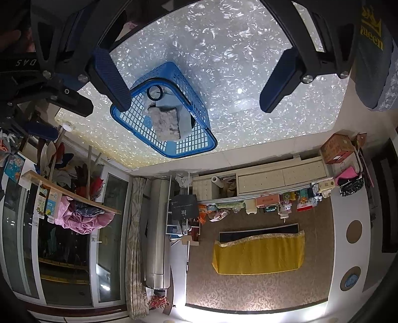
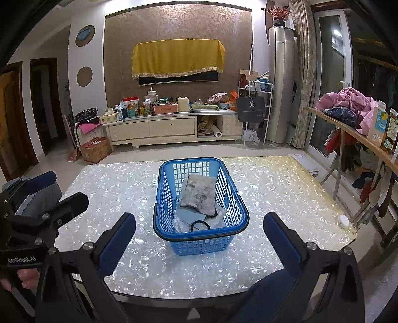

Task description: Organize soft objects

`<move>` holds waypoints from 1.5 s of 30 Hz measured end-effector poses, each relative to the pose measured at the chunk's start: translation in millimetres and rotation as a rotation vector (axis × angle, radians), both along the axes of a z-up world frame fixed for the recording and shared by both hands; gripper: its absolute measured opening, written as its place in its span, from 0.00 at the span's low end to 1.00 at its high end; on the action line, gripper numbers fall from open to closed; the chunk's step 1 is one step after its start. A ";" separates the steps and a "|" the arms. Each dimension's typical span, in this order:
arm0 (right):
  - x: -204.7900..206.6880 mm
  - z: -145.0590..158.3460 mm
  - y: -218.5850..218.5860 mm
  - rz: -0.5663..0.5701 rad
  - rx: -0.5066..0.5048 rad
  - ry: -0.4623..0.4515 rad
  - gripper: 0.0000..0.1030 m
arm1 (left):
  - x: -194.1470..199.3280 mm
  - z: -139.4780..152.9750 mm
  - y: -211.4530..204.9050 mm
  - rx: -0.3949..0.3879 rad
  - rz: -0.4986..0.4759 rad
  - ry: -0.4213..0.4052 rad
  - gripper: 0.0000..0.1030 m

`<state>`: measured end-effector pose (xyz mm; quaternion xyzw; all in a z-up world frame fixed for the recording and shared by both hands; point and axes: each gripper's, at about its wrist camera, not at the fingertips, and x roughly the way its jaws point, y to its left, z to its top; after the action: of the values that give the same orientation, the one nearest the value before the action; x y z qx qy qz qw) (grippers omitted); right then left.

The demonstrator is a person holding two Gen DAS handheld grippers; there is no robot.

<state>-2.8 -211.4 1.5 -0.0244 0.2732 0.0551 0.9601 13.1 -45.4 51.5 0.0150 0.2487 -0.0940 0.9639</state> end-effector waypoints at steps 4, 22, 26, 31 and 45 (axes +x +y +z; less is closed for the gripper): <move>-0.5 0.0 0.7 -0.001 -0.001 -0.001 1.00 | -0.2 0.0 0.2 0.002 0.000 -0.001 0.99; -3.7 1.6 2.6 0.005 -0.008 -0.004 1.00 | -4.4 0.0 -0.6 -0.005 0.006 -0.008 1.00; -4.6 2.8 2.6 0.005 -0.007 -0.006 1.00 | -5.4 0.2 -0.8 -0.007 0.004 -0.008 1.00; -5.0 3.0 2.5 0.006 -0.007 -0.006 1.00 | -6.4 -0.1 -1.9 -0.007 0.001 -0.005 1.00; -6.4 4.5 2.8 0.005 -0.007 -0.012 1.00 | -5.9 0.0 -2.3 -0.008 0.000 -0.006 0.99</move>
<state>-9.1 -208.6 6.0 -0.0287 0.2674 0.0564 0.9615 7.2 -47.7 51.5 0.0114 0.2452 -0.0951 0.9647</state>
